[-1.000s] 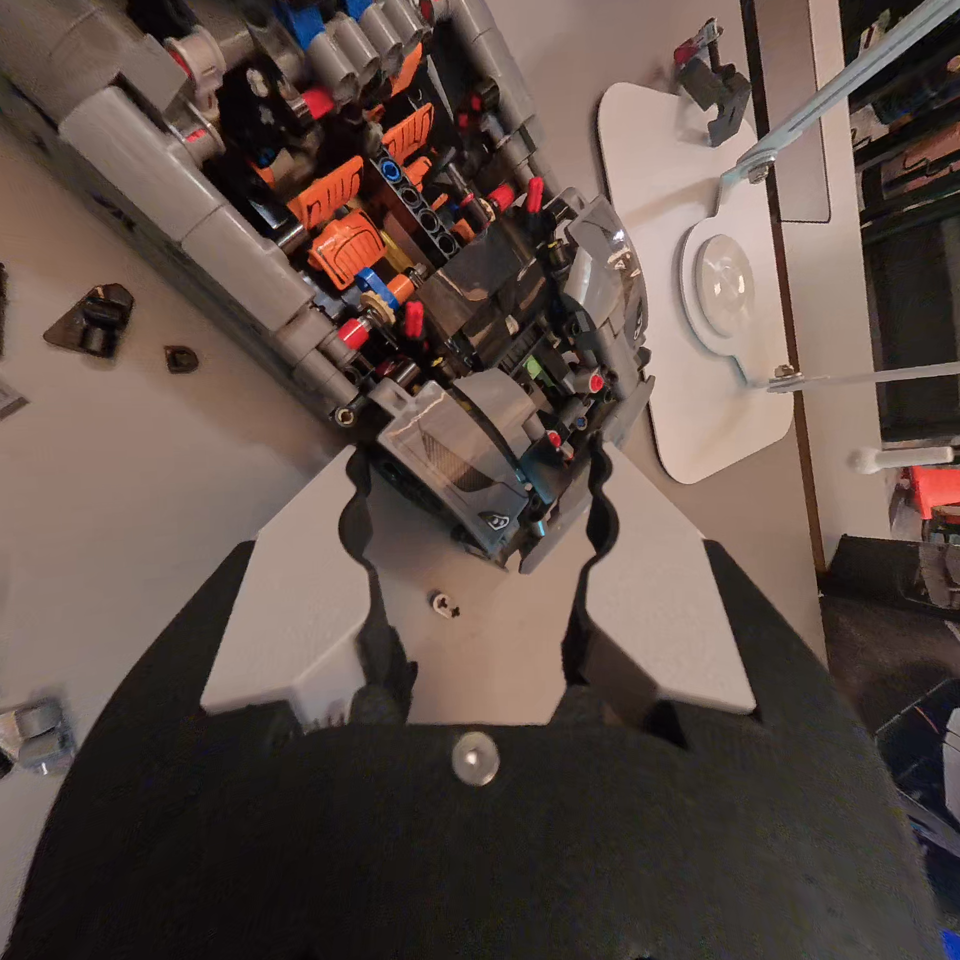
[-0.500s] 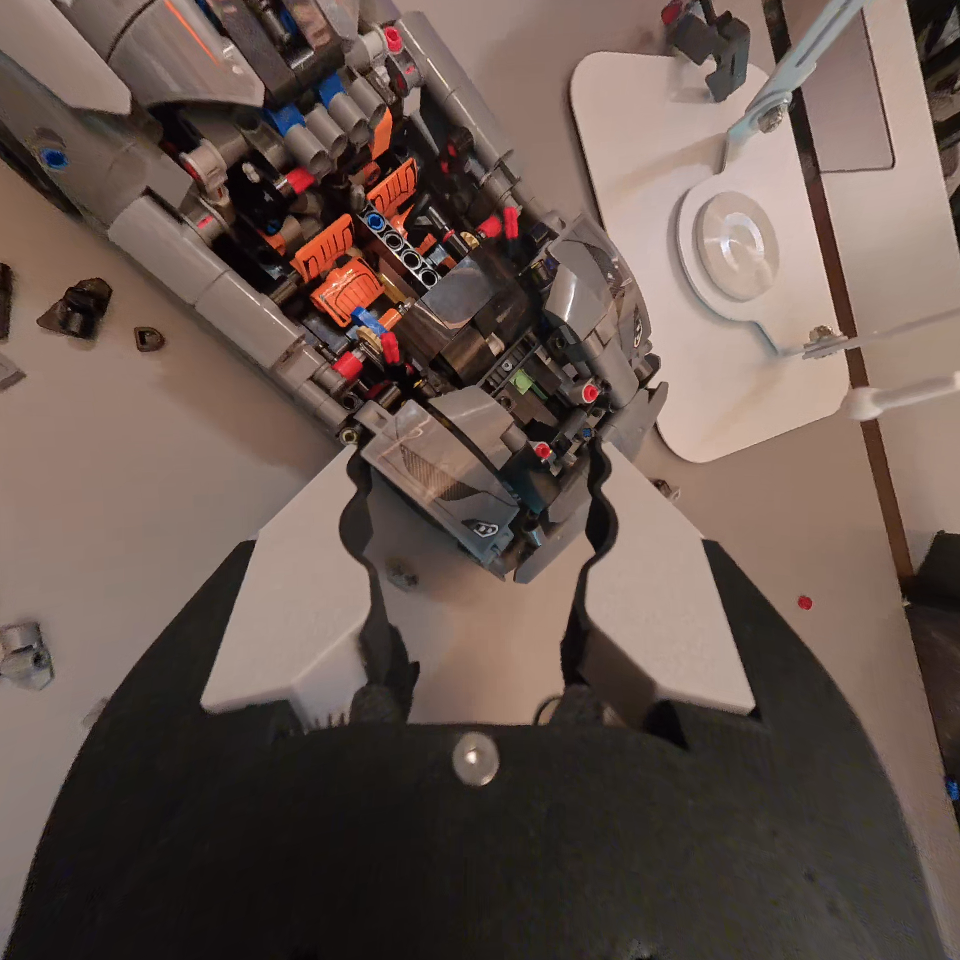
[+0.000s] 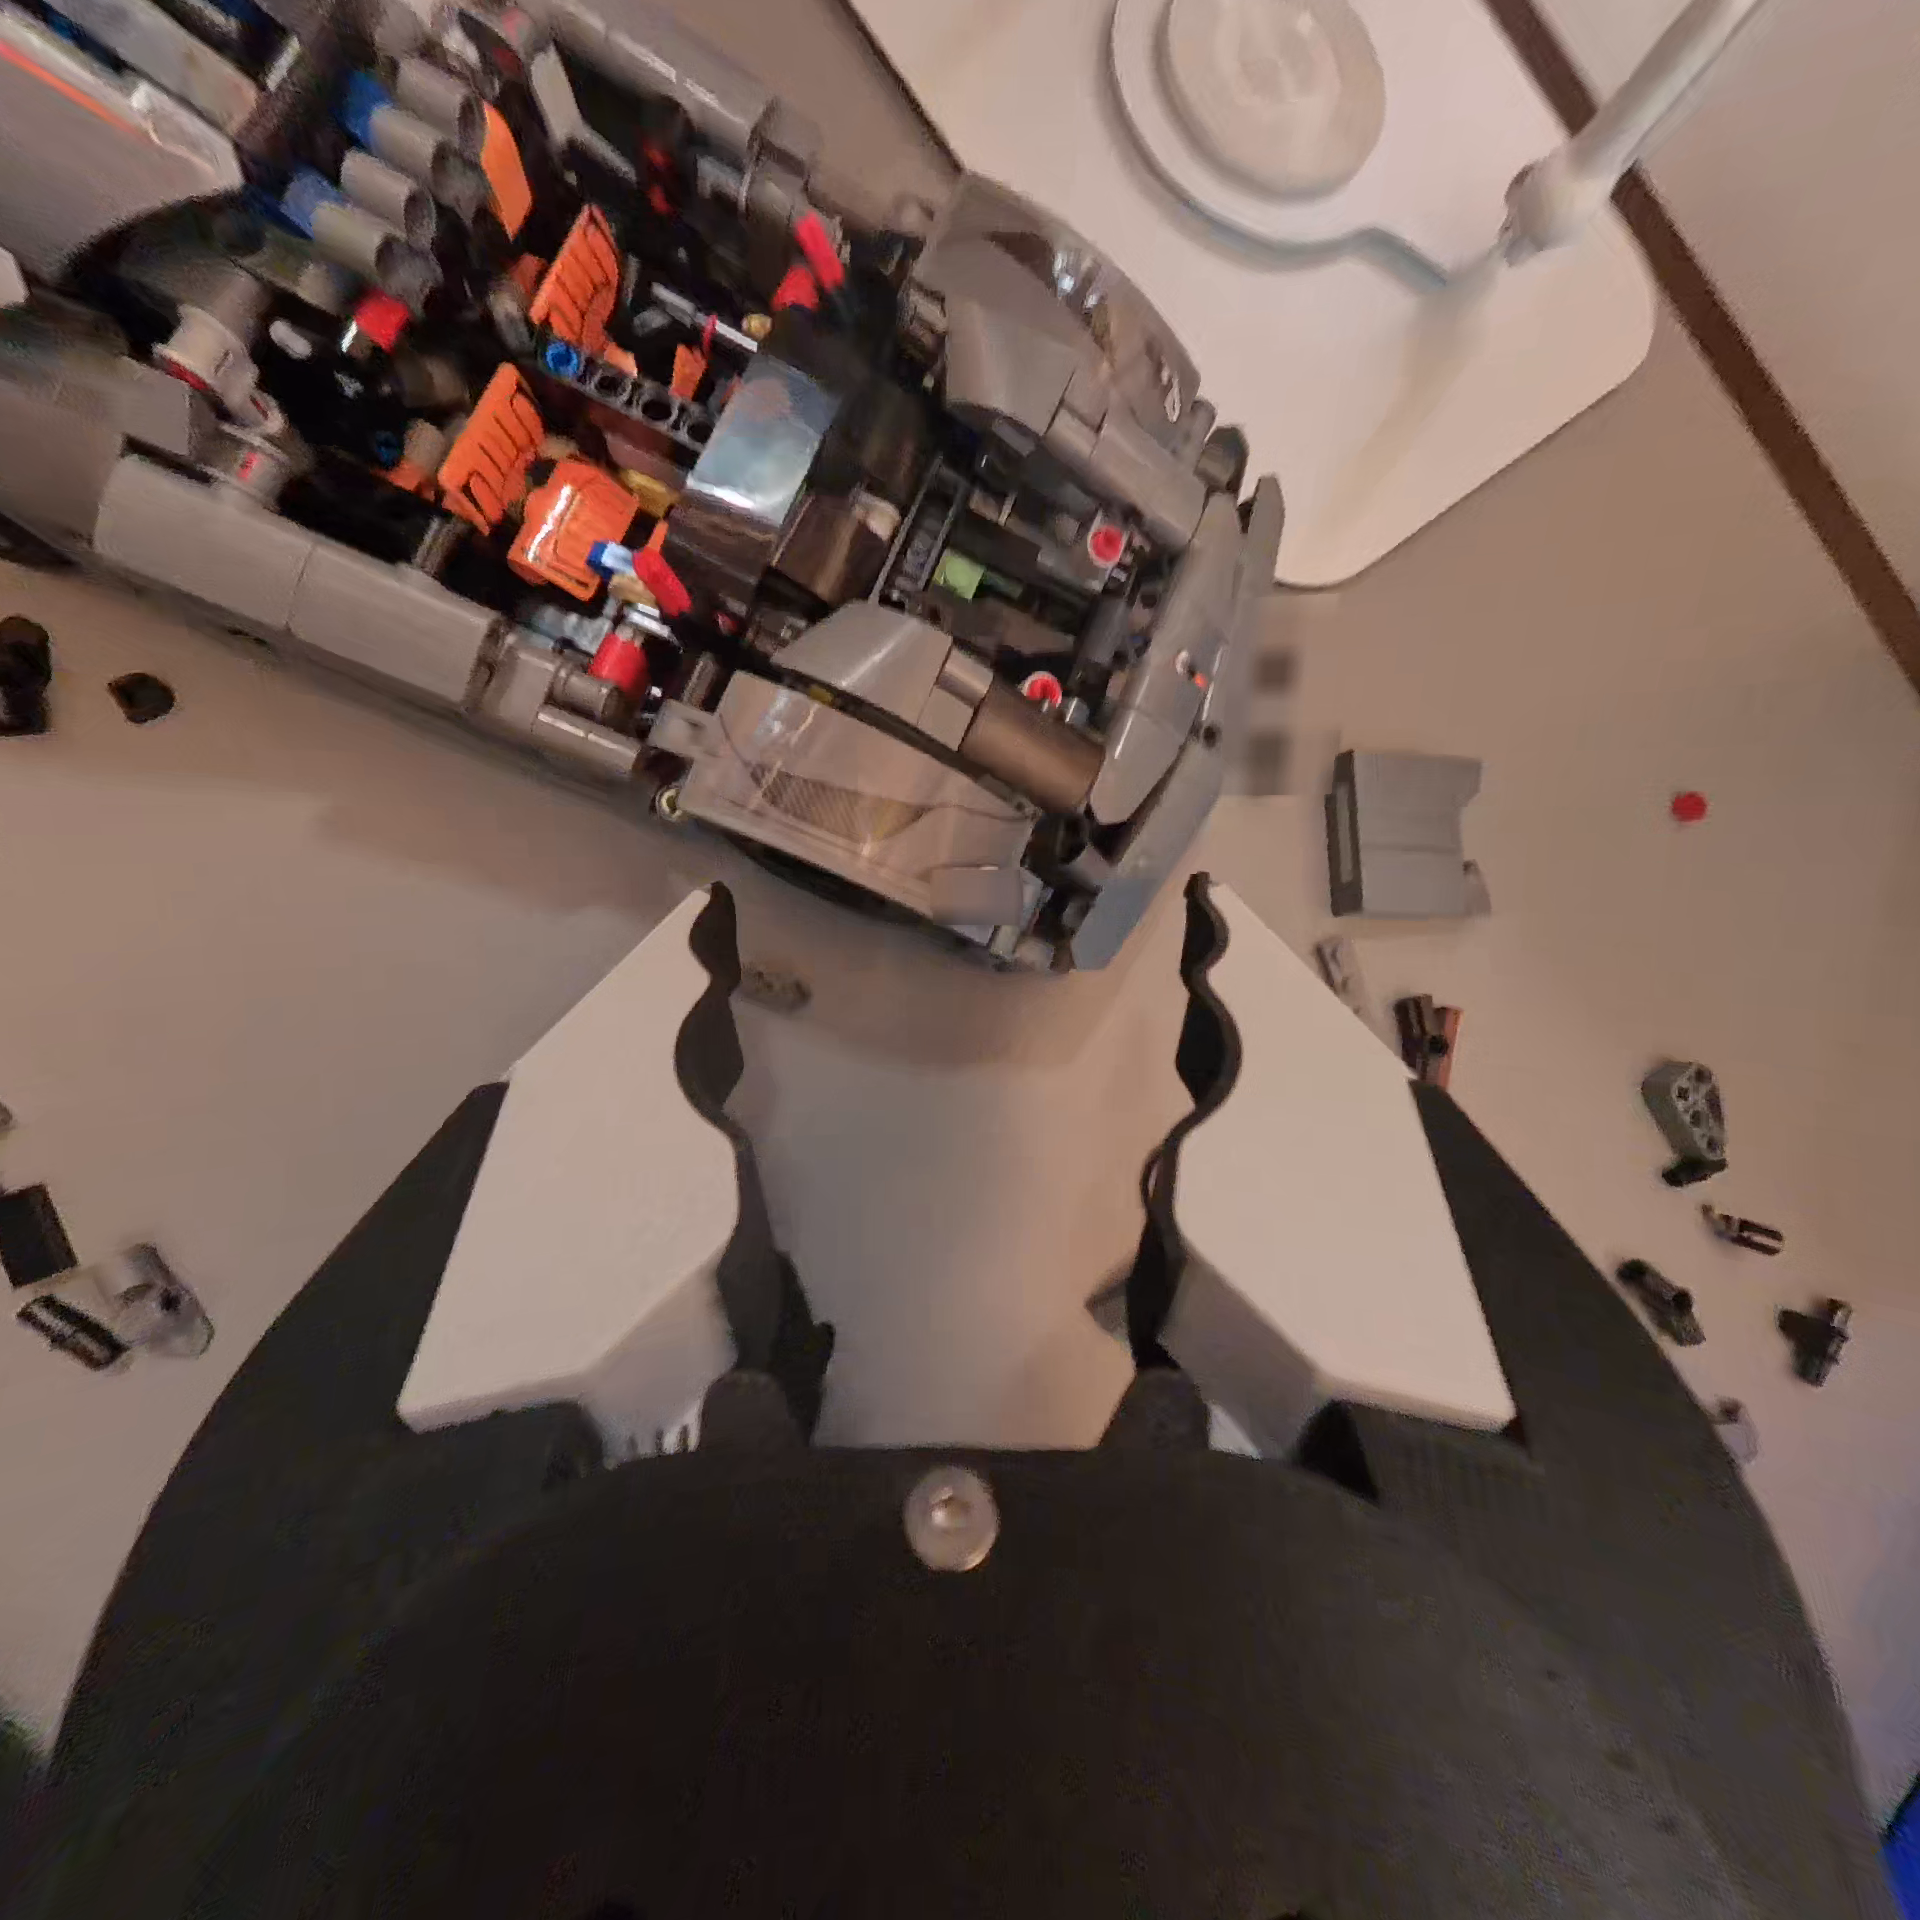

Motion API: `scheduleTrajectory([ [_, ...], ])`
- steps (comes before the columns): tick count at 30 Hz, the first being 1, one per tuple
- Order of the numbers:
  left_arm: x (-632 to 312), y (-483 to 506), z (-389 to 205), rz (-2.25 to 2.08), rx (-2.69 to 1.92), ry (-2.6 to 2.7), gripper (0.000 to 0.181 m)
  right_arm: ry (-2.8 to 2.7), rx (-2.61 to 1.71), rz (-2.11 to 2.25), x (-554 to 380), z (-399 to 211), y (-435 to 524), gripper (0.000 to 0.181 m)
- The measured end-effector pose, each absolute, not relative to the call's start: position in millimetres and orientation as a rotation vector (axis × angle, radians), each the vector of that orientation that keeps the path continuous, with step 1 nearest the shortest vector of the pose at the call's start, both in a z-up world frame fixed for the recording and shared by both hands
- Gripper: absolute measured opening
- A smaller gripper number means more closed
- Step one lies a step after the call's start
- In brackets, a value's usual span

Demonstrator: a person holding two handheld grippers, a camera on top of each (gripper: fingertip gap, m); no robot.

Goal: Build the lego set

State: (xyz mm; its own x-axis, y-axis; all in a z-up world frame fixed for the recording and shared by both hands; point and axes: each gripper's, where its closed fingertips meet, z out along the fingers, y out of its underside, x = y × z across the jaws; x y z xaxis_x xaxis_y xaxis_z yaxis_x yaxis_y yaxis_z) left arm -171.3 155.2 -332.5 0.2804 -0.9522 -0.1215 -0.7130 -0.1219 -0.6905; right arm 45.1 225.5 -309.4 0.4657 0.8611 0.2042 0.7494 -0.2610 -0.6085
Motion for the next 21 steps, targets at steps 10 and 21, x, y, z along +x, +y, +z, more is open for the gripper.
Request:
scheduleTrajectory([
  [10,-170.1,151.7,-333.9,-0.525,-1.93,1.471,0.048,-1.273,-2.141,0.426,37.6,-323.2,230.3,0.077],
  [21,-180.6,134.0,-335.2,-0.533,-1.999,1.385,0.05,-1.386,-2.03,0.445,11.7,-320.4,243.3,0.077],
])
